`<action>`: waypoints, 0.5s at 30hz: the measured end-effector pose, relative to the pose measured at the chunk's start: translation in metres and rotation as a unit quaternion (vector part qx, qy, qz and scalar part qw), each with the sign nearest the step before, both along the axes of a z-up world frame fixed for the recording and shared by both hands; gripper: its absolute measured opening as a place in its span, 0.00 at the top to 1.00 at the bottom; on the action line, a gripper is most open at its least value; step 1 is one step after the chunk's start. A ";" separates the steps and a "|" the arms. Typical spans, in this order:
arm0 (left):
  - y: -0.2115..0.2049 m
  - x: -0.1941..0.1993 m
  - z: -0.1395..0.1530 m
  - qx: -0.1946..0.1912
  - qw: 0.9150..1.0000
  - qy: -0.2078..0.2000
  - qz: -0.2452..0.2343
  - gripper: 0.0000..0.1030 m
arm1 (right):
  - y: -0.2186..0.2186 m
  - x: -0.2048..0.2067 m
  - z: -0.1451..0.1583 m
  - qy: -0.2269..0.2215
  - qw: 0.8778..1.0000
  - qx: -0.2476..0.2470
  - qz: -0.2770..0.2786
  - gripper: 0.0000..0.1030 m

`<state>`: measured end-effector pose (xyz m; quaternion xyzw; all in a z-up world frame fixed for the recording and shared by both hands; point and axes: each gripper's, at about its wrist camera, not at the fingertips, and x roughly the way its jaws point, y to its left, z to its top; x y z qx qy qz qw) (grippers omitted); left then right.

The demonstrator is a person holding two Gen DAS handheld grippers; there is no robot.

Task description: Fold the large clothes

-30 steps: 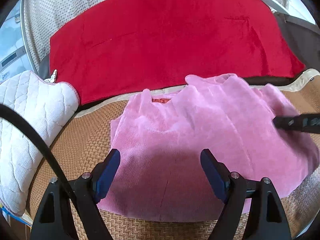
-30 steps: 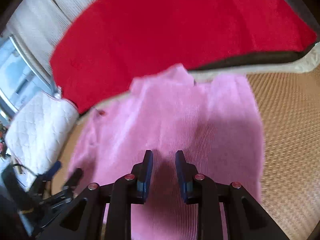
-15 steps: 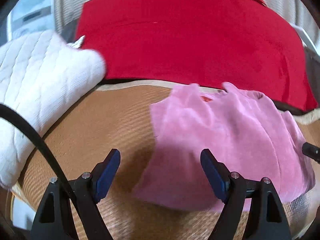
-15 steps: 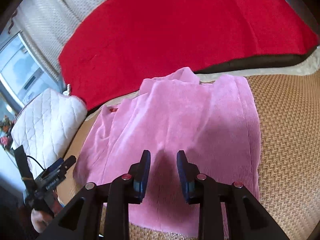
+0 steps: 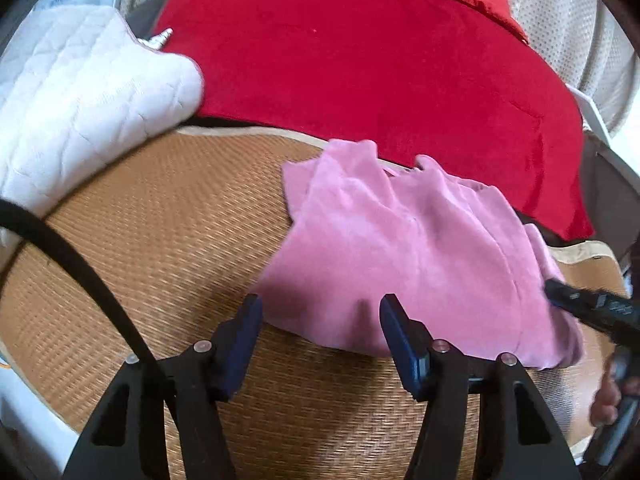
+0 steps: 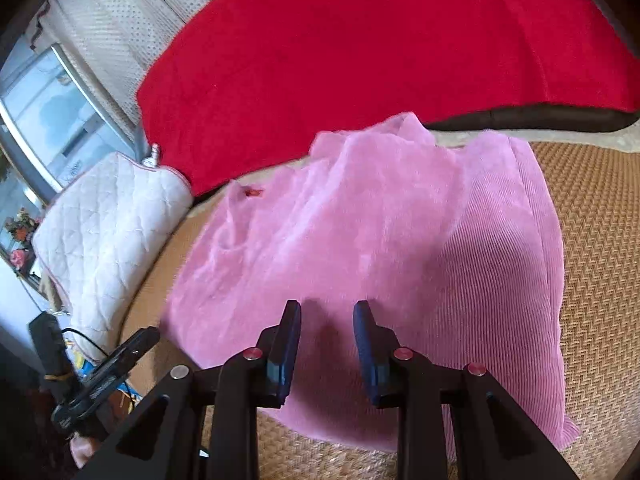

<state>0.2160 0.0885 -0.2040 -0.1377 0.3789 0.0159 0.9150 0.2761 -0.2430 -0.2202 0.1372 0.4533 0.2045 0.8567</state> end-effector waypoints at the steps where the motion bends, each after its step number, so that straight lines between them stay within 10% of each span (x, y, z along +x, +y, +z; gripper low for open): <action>1: -0.001 0.001 -0.001 -0.007 1.000 0.001 -0.002 0.39 | 0.000 0.004 -0.005 0.010 1.000 0.003 0.001 0.70; 15: 0.001 0.015 -0.030 -0.153 0.987 0.056 0.012 0.22 | -0.010 -0.007 0.014 -0.031 0.999 0.021 -0.007 0.70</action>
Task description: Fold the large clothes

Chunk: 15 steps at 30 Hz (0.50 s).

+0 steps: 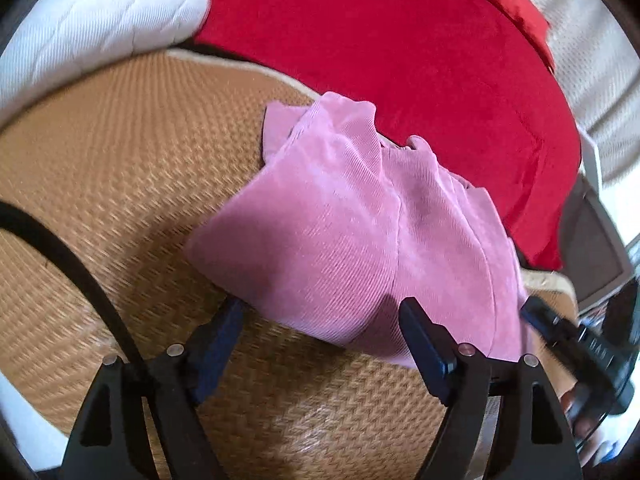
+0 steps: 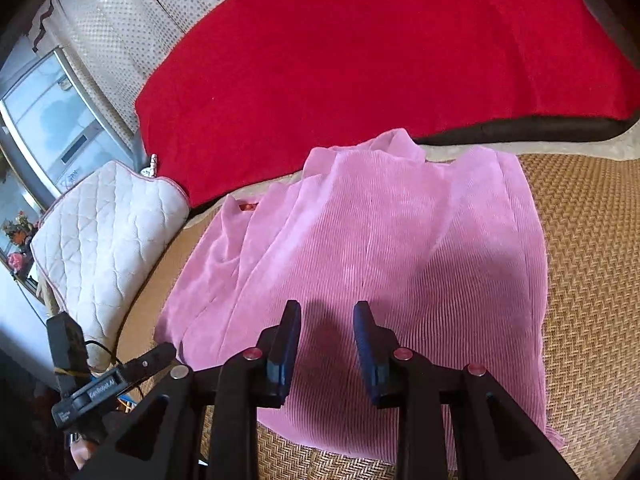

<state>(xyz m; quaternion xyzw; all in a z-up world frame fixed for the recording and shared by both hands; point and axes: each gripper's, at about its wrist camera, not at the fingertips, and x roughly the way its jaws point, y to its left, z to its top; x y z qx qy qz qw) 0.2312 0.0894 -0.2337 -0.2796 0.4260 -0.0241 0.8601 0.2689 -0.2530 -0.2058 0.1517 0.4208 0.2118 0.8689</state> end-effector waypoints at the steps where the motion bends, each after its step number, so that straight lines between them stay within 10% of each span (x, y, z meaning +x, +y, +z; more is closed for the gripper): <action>1: 0.000 0.002 -0.002 -0.008 1.000 -0.004 0.002 0.22 | 0.001 0.000 0.000 -0.001 1.000 0.000 0.001 0.70; 8: -0.011 0.010 0.001 -0.007 0.999 -0.049 0.021 0.45 | 0.001 0.003 -0.002 -0.004 1.000 0.005 -0.007 0.70; 15: -0.010 0.025 -0.006 -0.048 0.997 -0.058 0.028 0.23 | -0.005 0.023 -0.030 0.064 0.998 0.018 -0.014 0.70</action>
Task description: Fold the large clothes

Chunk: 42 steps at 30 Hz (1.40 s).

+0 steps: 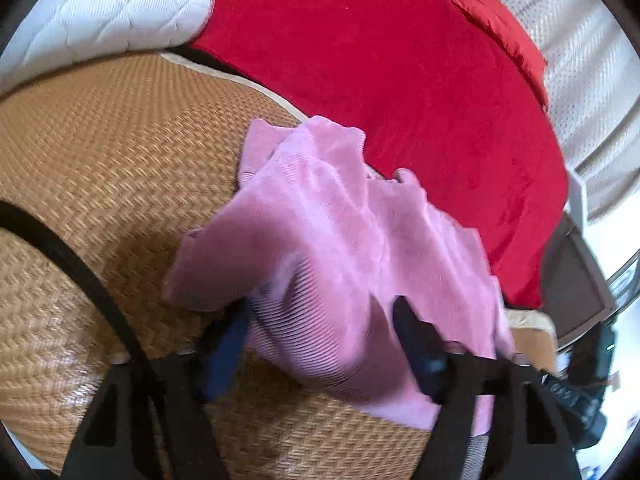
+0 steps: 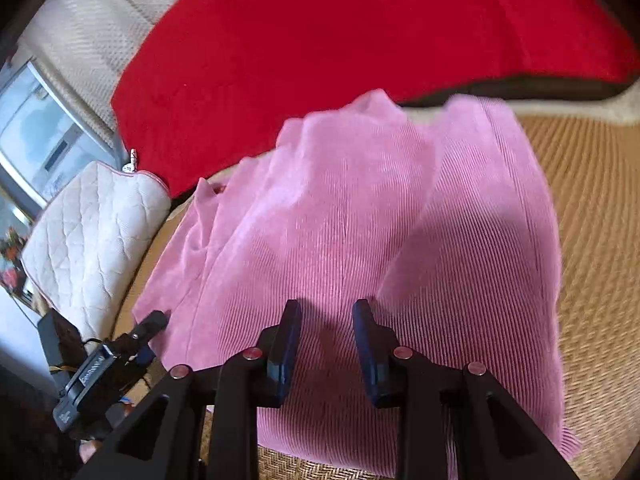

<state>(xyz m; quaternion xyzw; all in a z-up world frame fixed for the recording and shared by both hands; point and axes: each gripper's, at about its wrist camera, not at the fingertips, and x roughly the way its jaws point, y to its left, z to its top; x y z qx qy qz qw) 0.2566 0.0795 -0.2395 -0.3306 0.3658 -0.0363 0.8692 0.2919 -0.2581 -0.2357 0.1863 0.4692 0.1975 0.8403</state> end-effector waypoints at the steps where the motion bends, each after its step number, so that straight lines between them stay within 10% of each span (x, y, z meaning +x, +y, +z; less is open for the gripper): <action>1: 0.000 0.000 0.000 -0.003 1.000 -0.002 0.002 0.23 | -0.002 0.001 -0.001 0.004 1.000 0.008 0.000 0.70; 4: 0.002 0.004 -0.001 -0.023 1.000 -0.015 0.012 0.25 | -0.004 0.003 -0.006 0.009 1.000 0.016 0.002 0.70; 8: 0.005 0.006 0.005 -0.027 0.998 -0.039 0.033 0.62 | -0.003 0.004 -0.009 0.012 1.000 0.020 0.005 0.70; 16: 0.008 0.014 -0.002 -0.038 0.998 -0.039 0.032 0.30 | -0.007 0.008 -0.014 0.015 0.999 0.029 0.011 0.70; 22: 0.000 0.021 0.001 0.001 0.998 -0.057 0.025 0.84 | -0.002 0.007 -0.014 0.011 1.000 0.022 0.018 0.70; 31: 0.001 -0.020 0.026 0.043 0.994 -0.099 -0.002 0.94 | -0.001 0.005 -0.021 0.050 0.998 0.021 0.037 0.70; 39: -0.001 -0.033 0.021 0.109 0.988 -0.108 -0.021 0.90 | -0.015 0.005 -0.006 0.066 0.995 0.051 0.053 0.70; 42: 0.001 -0.019 0.012 0.060 0.994 -0.082 -0.027 0.39 | -0.029 0.008 0.018 0.011 0.996 0.084 0.015 0.68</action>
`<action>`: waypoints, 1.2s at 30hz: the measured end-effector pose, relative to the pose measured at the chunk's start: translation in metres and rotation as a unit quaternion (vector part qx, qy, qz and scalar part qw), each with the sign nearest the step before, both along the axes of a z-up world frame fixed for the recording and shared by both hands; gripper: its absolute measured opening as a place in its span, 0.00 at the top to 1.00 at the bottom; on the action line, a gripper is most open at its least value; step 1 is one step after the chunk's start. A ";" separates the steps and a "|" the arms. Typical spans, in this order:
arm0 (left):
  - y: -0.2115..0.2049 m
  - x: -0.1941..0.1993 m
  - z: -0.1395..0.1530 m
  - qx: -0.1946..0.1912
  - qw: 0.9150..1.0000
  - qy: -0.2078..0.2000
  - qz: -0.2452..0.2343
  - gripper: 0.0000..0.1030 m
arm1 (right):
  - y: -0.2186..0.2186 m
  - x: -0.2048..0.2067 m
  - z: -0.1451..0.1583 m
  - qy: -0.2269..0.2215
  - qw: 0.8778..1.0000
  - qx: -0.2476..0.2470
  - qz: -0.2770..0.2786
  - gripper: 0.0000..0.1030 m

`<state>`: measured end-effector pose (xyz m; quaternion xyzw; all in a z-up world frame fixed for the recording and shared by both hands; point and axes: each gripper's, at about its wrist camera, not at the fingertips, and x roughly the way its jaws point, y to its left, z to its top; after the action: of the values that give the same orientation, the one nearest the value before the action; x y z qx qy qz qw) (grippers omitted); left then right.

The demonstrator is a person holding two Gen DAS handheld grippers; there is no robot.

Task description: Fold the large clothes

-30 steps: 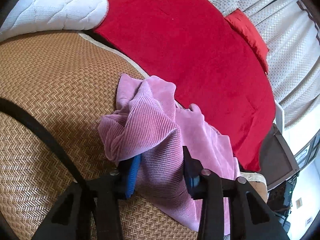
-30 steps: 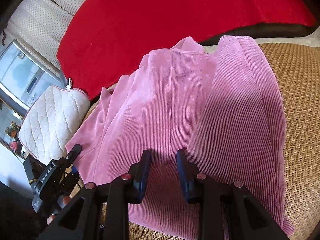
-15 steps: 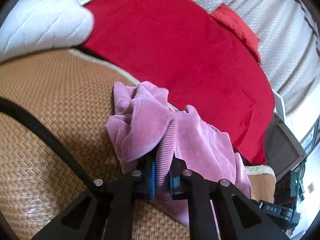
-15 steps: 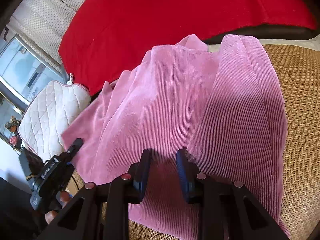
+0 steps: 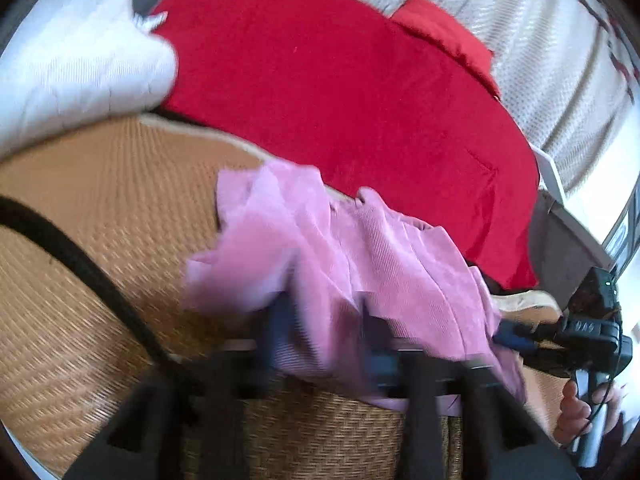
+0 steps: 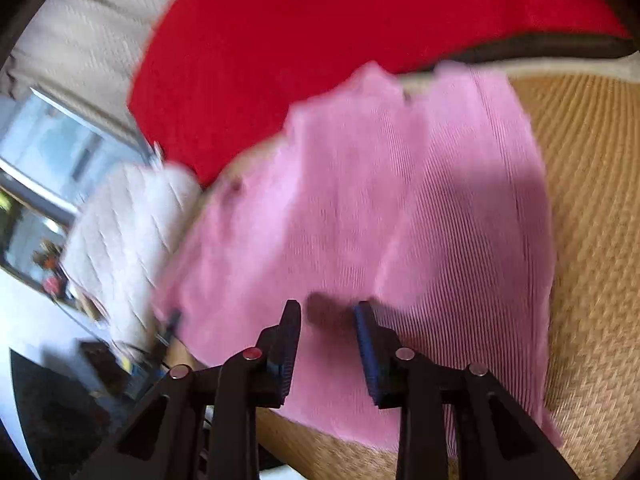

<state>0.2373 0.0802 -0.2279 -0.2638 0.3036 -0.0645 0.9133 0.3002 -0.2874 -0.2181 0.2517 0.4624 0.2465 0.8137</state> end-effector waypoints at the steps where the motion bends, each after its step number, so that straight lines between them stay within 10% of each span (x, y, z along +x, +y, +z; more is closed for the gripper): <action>1: -0.001 0.003 -0.002 -0.007 1.000 0.003 -0.001 0.31 | -0.004 0.002 0.004 -0.015 1.000 0.001 -0.019 0.68; 6: -0.014 0.014 -0.006 0.014 1.000 -0.002 0.006 0.31 | -0.032 0.046 -0.028 0.018 0.992 -0.038 -0.117 0.68; 8: -0.010 0.013 -0.008 0.018 1.000 -0.003 0.015 0.55 | -0.047 0.052 -0.044 0.038 0.986 -0.040 -0.158 0.70; 11: 0.000 0.013 -0.012 -0.003 1.000 0.001 0.019 0.58 | -0.061 0.049 -0.031 0.012 0.980 -0.028 -0.199 0.67; 14: -0.001 0.015 -0.012 0.001 1.000 0.000 0.020 0.53 | -0.045 0.051 -0.016 -0.020 0.988 0.029 -0.153 0.67; 17: 0.002 0.018 -0.013 -0.022 1.000 0.007 0.015 0.23 | 0.010 0.058 0.000 -0.050 0.996 -0.006 -0.069 0.67; 22: 0.009 0.021 -0.018 -0.042 0.999 0.011 0.024 0.24 | 0.063 0.066 -0.012 -0.039 0.999 -0.031 -0.016 0.67; 26: 0.008 0.020 -0.019 -0.030 0.999 0.014 0.041 0.45 | 0.061 0.076 -0.048 -0.005 0.999 -0.027 -0.021 0.70; 36: 0.020 0.018 -0.024 -0.107 0.993 0.014 0.046 0.29 | 0.058 0.061 -0.042 -0.027 0.999 -0.036 -0.015 0.70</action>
<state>0.2552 0.1003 -0.2517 -0.3749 0.2956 -0.0510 0.8772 0.3608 -0.2290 -0.2597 0.2222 0.4450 0.2242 0.8380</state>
